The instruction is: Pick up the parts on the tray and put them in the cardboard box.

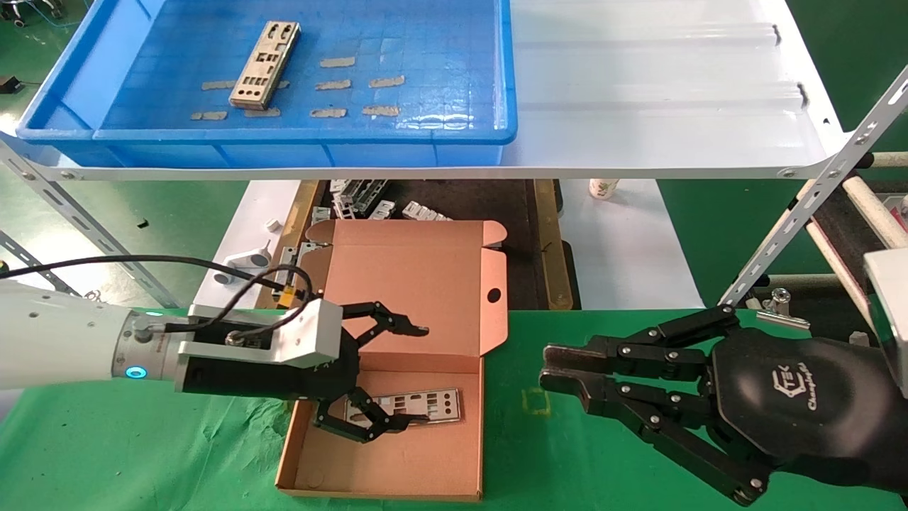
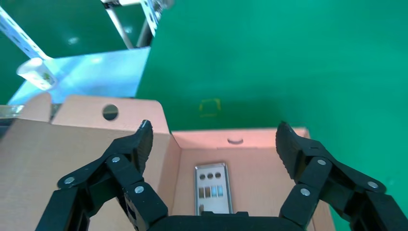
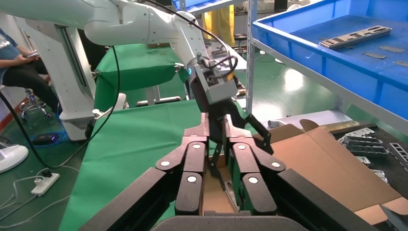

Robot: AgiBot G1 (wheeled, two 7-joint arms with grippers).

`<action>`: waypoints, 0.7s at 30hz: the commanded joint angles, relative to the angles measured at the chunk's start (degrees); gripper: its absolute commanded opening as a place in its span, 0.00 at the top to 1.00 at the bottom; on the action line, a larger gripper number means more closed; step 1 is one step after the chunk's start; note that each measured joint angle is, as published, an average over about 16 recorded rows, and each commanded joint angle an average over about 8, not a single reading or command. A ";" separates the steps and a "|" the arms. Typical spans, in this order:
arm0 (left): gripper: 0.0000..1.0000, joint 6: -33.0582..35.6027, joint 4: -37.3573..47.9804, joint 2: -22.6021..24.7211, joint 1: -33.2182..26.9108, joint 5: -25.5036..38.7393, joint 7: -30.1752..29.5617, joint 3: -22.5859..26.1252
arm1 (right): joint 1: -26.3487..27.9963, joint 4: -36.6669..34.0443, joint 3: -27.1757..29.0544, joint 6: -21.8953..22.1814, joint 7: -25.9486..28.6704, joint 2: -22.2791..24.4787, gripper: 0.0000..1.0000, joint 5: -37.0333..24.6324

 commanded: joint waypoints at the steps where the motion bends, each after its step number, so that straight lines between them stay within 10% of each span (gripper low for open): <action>1: 0.00 0.04 -1.95 -0.96 1.02 -1.00 -1.57 -1.10 | 0.00 0.00 0.00 0.00 0.00 0.00 0.00 0.00; 21: 0.00 0.47 -21.46 -10.58 11.21 -11.01 -17.28 -12.14 | 0.00 0.00 0.00 0.00 0.00 0.00 0.00 0.00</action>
